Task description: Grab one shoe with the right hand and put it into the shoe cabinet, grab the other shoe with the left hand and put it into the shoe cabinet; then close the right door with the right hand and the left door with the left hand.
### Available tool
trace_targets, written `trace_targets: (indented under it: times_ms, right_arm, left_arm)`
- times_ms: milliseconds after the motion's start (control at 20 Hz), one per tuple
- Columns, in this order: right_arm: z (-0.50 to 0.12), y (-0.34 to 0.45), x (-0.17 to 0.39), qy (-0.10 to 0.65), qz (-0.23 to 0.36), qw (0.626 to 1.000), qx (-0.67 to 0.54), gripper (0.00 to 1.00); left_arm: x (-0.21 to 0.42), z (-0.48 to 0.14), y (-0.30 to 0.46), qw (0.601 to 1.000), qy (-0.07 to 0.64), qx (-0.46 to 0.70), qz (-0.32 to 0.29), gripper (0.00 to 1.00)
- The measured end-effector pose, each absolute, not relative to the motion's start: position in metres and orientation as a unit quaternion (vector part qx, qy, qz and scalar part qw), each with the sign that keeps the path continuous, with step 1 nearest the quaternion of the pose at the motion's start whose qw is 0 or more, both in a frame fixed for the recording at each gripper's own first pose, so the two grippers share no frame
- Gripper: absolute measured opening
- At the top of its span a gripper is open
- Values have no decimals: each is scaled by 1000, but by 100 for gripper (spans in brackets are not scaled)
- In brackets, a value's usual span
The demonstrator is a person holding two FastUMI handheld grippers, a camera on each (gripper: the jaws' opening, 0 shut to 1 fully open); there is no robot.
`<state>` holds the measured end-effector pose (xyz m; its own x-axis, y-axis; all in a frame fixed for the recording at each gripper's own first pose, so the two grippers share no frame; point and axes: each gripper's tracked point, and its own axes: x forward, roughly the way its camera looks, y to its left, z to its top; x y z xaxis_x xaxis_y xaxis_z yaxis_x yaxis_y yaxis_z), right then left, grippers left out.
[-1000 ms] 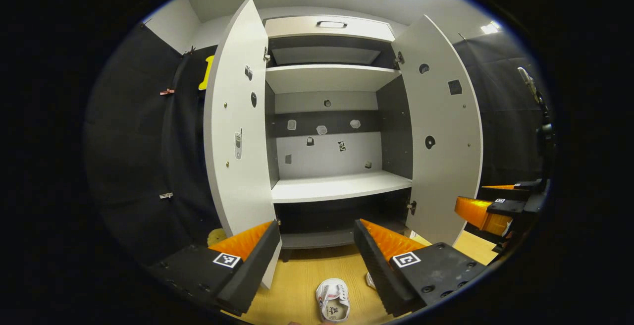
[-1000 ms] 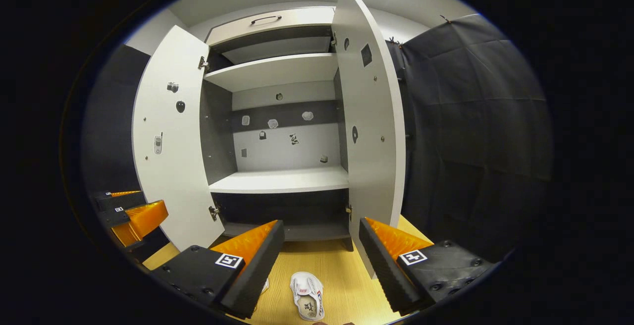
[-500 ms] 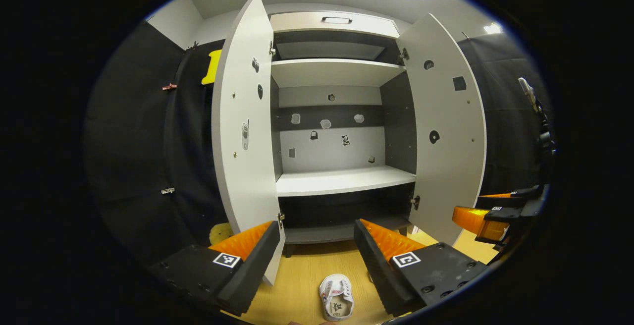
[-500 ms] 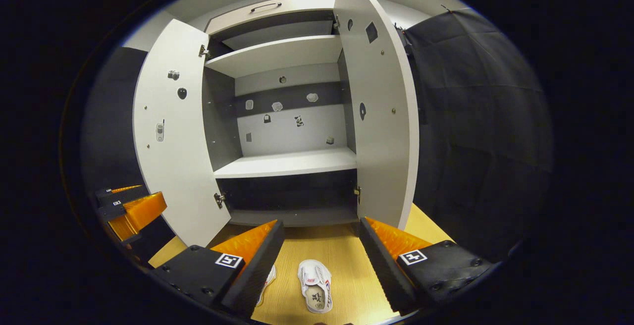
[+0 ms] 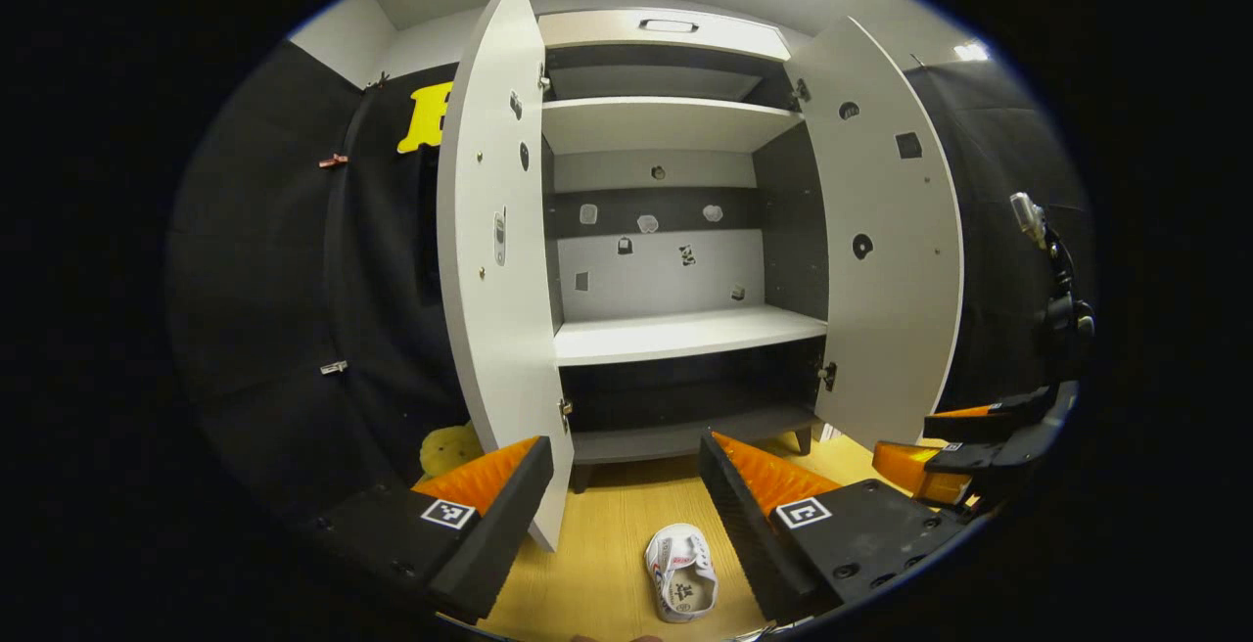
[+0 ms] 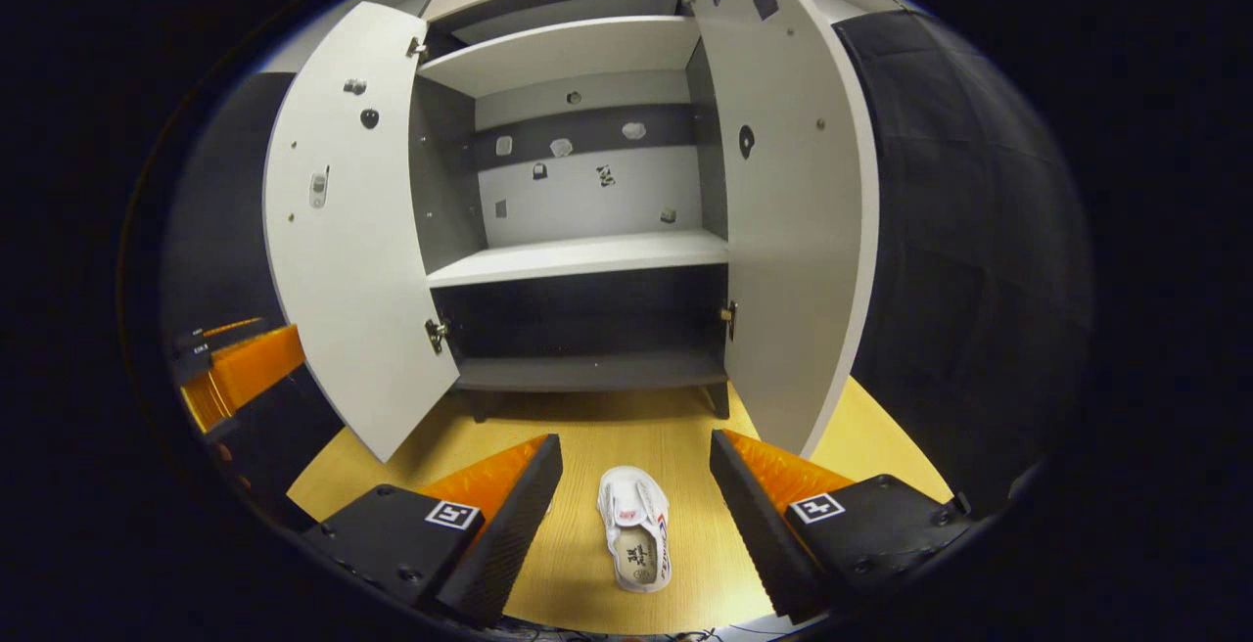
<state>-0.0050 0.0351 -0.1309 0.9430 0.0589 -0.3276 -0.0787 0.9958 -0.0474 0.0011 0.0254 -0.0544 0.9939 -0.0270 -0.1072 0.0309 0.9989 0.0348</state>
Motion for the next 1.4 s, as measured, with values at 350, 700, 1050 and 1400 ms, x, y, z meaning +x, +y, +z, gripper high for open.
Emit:
trace_targets:
  times_ms: [350,700,1050,1400]
  right_arm:
    - [-226,64,-10,252,66,965,-19,99]
    - [-310,71,0,311,65,948,-29,99]
    - [-377,54,20,365,26,930,-36,99]
    - [-390,57,53,367,15,929,-47,93]
  left_arm:
    - [-5,-90,46,995,97,23,-19,97]
    - [1,-113,56,992,124,24,-28,97]
    - [-1,-136,60,989,145,26,-33,98]
    - [-2,-143,61,987,158,6,-30,98]
